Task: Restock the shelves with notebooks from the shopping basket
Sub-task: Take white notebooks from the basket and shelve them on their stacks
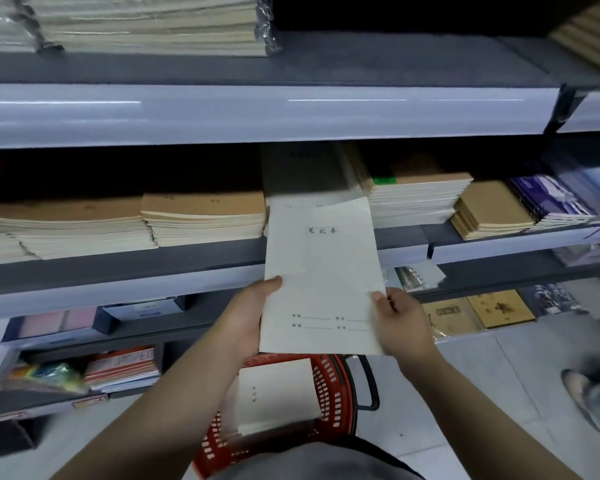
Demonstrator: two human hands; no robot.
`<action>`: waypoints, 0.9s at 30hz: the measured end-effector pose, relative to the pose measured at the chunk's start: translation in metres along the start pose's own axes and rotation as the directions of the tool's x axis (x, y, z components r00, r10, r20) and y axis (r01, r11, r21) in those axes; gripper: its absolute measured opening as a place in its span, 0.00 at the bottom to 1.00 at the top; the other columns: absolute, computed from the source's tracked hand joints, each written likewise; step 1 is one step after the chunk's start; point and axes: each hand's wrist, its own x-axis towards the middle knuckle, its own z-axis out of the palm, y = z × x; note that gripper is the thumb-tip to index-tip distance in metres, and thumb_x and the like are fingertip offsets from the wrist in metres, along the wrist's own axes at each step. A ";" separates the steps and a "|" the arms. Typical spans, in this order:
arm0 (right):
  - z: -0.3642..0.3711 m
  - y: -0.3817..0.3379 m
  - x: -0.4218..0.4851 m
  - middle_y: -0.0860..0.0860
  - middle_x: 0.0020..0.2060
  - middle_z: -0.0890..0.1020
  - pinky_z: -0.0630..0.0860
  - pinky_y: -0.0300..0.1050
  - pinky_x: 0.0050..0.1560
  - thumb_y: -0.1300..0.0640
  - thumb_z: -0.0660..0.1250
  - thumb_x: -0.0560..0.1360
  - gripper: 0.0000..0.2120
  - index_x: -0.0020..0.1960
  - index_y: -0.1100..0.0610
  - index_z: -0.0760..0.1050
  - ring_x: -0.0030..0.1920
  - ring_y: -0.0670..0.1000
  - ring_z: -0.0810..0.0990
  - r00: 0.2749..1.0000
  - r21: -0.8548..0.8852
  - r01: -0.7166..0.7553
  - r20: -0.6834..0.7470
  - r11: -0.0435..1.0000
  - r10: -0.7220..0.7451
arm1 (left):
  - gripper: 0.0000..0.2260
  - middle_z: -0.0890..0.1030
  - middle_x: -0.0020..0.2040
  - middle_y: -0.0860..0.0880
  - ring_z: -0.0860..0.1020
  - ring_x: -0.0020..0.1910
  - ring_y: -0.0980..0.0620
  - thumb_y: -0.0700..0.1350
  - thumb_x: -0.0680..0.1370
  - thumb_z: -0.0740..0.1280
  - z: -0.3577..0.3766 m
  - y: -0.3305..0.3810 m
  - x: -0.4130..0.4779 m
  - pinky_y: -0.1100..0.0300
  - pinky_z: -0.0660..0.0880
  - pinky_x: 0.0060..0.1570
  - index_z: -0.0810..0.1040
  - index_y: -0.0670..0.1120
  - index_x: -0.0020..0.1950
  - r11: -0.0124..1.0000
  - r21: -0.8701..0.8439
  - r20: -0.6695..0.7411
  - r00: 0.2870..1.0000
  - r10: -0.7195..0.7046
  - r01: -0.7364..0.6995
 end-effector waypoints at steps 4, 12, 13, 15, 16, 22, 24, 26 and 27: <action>0.004 0.001 0.014 0.52 0.38 0.79 0.71 0.44 0.42 0.54 0.59 0.81 0.12 0.43 0.58 0.75 0.40 0.50 0.77 0.999 -0.044 0.006 0.053 0.999 -0.004 | 0.15 0.83 0.55 0.40 0.82 0.52 0.39 0.46 0.81 0.62 -0.003 -0.001 0.006 0.46 0.79 0.45 0.77 0.42 0.64 0.998 -0.060 -0.015 1.000 -0.021 0.020; -0.001 0.003 0.042 0.52 0.38 0.79 0.70 0.41 0.38 0.53 0.60 0.81 0.13 0.44 0.60 0.76 0.39 0.49 0.75 0.993 -0.047 -0.003 0.120 0.999 0.009 | 0.14 0.83 0.56 0.40 0.81 0.55 0.38 0.46 0.81 0.62 0.010 -0.002 0.015 0.44 0.78 0.48 0.77 0.42 0.64 0.990 -0.138 -0.032 0.999 -0.018 0.014; -0.002 0.002 0.046 0.52 0.37 0.79 0.70 0.42 0.37 0.53 0.60 0.81 0.13 0.44 0.60 0.76 0.38 0.49 0.75 0.991 -0.044 -0.013 0.130 0.999 0.018 | 0.14 0.83 0.56 0.40 0.81 0.55 0.38 0.46 0.81 0.62 0.011 -0.001 0.015 0.44 0.78 0.48 0.77 0.43 0.64 0.990 -0.141 -0.031 0.999 -0.020 0.016; -0.004 0.001 0.052 0.50 0.37 0.78 0.69 0.42 0.36 0.54 0.60 0.81 0.13 0.41 0.57 0.76 0.38 0.48 0.75 0.990 -0.042 -0.020 0.140 0.999 0.026 | 0.13 0.83 0.56 0.40 0.80 0.56 0.38 0.45 0.82 0.61 0.015 0.000 0.016 0.44 0.78 0.47 0.76 0.43 0.64 0.992 -0.126 -0.025 1.000 -0.009 0.006; -0.004 -0.001 0.056 0.49 0.37 0.79 0.70 0.41 0.37 0.54 0.60 0.81 0.12 0.41 0.55 0.76 0.39 0.47 0.76 0.990 -0.034 -0.024 0.141 0.999 0.029 | 0.13 0.83 0.56 0.40 0.80 0.56 0.38 0.45 0.82 0.61 0.017 0.001 0.017 0.45 0.78 0.46 0.76 0.42 0.64 0.994 -0.106 -0.030 1.000 0.004 -0.007; 0.000 -0.006 0.078 0.47 0.37 0.79 0.69 0.42 0.40 0.53 0.62 0.80 0.12 0.41 0.55 0.77 0.38 0.46 0.75 0.988 -0.004 -0.049 0.143 0.999 0.049 | 0.12 0.84 0.53 0.42 0.84 0.50 0.44 0.39 0.77 0.67 0.018 0.000 0.016 0.52 0.81 0.41 0.78 0.41 0.61 0.999 0.022 -0.011 0.999 -0.031 0.031; 0.001 -0.006 0.085 0.49 0.36 0.79 0.69 0.40 0.37 0.53 0.62 0.80 0.12 0.40 0.56 0.77 0.37 0.46 0.75 0.989 0.002 -0.045 0.140 0.999 0.044 | 0.12 0.85 0.50 0.44 0.85 0.46 0.48 0.39 0.75 0.70 0.017 -0.004 0.013 0.57 0.81 0.37 0.79 0.43 0.58 0.994 0.067 -0.005 0.997 -0.081 0.081; 0.002 -0.004 0.089 0.49 0.37 0.79 0.69 0.37 0.37 0.54 0.62 0.80 0.12 0.41 0.56 0.77 0.37 0.45 0.74 0.988 0.002 -0.043 0.149 0.999 0.042 | 0.10 0.86 0.48 0.45 0.85 0.44 0.50 0.39 0.75 0.70 0.019 -0.007 0.012 0.59 0.80 0.35 0.79 0.43 0.56 0.990 0.102 -0.025 0.995 -0.092 0.094; 0.002 -0.004 0.092 0.48 0.37 0.78 0.69 0.36 0.37 0.54 0.62 0.80 0.11 0.42 0.56 0.77 0.37 0.45 0.74 0.987 -0.001 -0.038 0.159 0.999 0.038 | 0.10 0.86 0.46 0.46 0.85 0.43 0.50 0.38 0.75 0.70 0.020 -0.007 0.013 0.59 0.80 0.34 0.79 0.43 0.56 0.991 0.105 -0.049 0.996 -0.081 0.085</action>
